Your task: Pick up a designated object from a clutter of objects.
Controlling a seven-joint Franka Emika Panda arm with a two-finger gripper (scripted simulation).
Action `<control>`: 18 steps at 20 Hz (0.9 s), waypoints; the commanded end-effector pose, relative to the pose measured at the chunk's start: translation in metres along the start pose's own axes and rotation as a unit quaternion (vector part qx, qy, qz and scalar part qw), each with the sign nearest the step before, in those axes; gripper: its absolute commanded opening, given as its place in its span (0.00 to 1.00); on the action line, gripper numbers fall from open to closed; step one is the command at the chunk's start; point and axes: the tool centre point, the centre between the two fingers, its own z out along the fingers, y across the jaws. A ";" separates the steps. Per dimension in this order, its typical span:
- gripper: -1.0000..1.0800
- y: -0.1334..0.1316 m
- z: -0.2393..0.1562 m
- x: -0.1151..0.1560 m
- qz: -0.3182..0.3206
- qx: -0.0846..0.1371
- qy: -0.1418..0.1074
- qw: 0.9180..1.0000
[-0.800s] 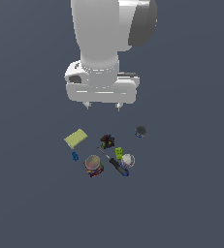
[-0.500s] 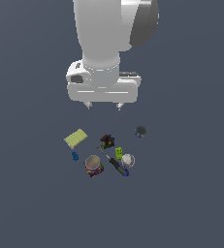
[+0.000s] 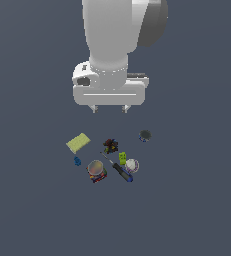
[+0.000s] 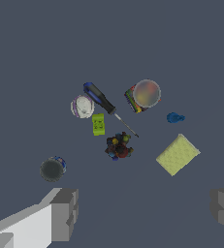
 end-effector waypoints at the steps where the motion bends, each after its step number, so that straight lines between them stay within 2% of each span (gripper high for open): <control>1: 0.96 0.001 0.002 0.002 -0.003 0.000 0.000 1.000; 10: 0.96 0.009 0.028 0.026 -0.044 0.000 0.004 0.999; 18: 0.96 0.026 0.079 0.063 -0.115 0.000 0.012 0.993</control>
